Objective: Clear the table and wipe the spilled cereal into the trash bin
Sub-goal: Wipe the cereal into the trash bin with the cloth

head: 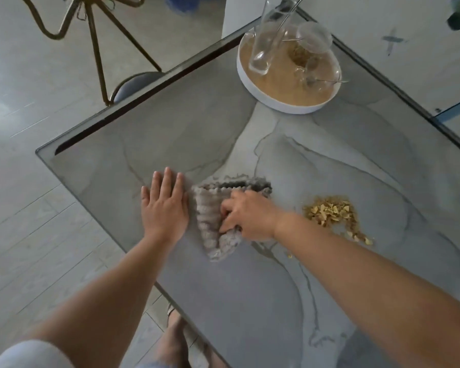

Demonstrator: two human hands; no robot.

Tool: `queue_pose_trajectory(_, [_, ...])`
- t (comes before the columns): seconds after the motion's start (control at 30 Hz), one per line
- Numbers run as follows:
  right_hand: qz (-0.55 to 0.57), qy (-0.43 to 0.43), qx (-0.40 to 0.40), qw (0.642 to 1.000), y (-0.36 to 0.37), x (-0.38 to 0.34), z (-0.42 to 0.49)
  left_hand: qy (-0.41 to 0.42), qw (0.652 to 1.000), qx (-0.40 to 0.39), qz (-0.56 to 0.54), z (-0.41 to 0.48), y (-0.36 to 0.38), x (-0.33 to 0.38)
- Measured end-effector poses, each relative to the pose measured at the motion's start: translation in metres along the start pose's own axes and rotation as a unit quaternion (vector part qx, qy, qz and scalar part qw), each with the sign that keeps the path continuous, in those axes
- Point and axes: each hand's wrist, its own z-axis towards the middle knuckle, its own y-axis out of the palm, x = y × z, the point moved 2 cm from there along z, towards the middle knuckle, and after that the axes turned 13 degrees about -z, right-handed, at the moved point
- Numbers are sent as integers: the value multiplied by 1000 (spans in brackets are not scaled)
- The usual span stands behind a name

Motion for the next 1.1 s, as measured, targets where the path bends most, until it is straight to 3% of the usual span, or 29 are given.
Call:
queue_pose_trajectory(0.17, [-66,-57,-76,993,23,5,-33,-25,1000,6,3,-12,10,13])
queue_pose_trajectory(0.5, [-159,7,-152,975,45,70,-110,1,998,-59,18,-44,56,74])
queue_pose_trajectory(0.57, [-90,46,-101,990,39,78,-122,15,998,-66,18,-46,58,84])
queue_pose_trajectory(0.63, [20,103,29,994,20,89,-130,31,996,-83,25,-40,60,94])
queue_pose_trajectory(0.7, [62,125,158,978,-4,100,-125,52,994,-89,31,-27,59,103])
queue_pose_trajectory(0.83, [63,152,235,958,-41,130,-72,88,992,-87,11,5,69,127])
queue_pose_trajectory(0.9, [21,164,191,968,-46,143,-42,98,992,-81,18,11,73,129])
queue_pose_trajectory(1.0, [-31,202,30,978,-25,171,-11,100,992,-62,34,15,81,129])
queue_pose_trajectory(1.1, [23,224,2,974,-2,176,-18,113,991,-40,53,15,82,128])
